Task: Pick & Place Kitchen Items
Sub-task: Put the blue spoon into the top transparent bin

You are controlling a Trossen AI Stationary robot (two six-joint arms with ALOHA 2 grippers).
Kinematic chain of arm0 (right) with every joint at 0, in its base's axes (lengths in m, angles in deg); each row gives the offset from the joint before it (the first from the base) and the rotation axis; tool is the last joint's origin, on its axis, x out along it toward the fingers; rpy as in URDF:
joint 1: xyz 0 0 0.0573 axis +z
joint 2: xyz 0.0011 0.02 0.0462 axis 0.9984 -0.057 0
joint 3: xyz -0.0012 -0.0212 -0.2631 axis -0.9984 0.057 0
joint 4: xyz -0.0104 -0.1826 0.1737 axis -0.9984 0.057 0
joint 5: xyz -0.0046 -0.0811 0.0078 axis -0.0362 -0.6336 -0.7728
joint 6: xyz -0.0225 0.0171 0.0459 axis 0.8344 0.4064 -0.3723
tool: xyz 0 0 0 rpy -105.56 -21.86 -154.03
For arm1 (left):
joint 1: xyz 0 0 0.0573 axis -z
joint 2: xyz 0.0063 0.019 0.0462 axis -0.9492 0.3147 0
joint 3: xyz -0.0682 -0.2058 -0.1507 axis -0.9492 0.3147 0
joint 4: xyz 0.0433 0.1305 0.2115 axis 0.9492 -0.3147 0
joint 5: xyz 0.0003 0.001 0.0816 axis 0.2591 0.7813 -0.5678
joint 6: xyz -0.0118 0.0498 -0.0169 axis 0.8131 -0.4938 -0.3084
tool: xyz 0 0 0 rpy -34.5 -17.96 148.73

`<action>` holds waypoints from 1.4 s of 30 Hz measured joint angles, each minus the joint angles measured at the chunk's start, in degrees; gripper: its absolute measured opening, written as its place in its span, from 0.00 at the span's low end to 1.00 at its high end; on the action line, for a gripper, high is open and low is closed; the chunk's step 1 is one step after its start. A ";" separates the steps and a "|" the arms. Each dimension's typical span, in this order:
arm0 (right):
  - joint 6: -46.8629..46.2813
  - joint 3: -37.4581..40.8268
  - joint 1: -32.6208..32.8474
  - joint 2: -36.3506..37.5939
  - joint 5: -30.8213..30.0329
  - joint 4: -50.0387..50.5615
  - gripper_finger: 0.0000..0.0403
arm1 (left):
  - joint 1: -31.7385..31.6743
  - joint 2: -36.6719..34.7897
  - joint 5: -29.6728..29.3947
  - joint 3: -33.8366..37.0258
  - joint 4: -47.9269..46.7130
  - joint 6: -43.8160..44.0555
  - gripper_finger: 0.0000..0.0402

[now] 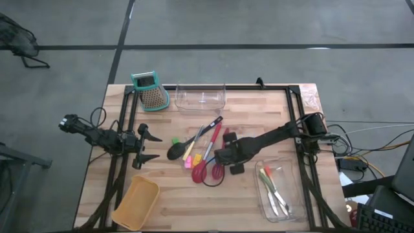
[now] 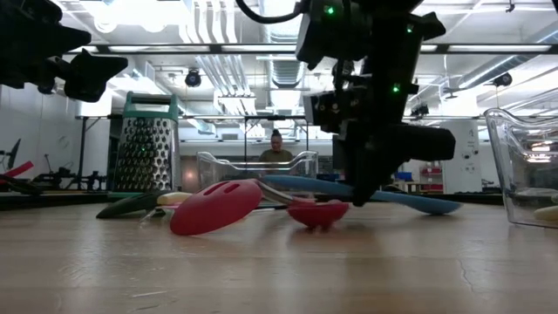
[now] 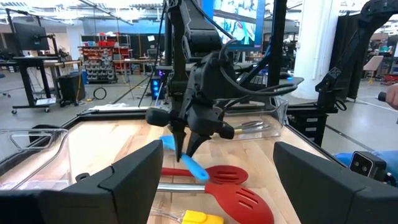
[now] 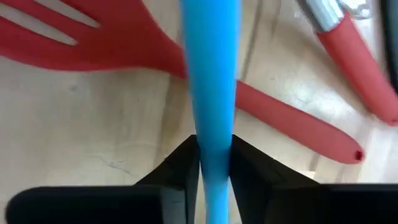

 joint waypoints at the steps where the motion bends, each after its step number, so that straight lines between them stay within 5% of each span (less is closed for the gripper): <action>1: -0.02 -0.08 0.00 0.00 0.59 0.02 0.16 | 0.01 -0.02 0.00 0.00 0.00 0.00 0.78; 18: 2.44 -7.66 -2.11 0.20 3.32 4.48 0.14 | 0.01 -0.02 0.00 0.01 0.00 -0.01 0.78; 31: 9.11 -24.94 -10.37 -0.01 -1.91 10.47 0.15 | 0.00 -0.02 0.00 0.01 0.00 0.00 0.78; 36: 11.29 -34.58 -15.52 -0.22 -2.03 8.19 0.15 | 0.02 -0.02 0.00 0.02 0.00 -0.02 0.78; 42: 13.21 -41.84 -22.51 -0.26 0.74 -5.93 0.16 | 0.02 -0.02 0.01 0.00 0.00 0.00 0.78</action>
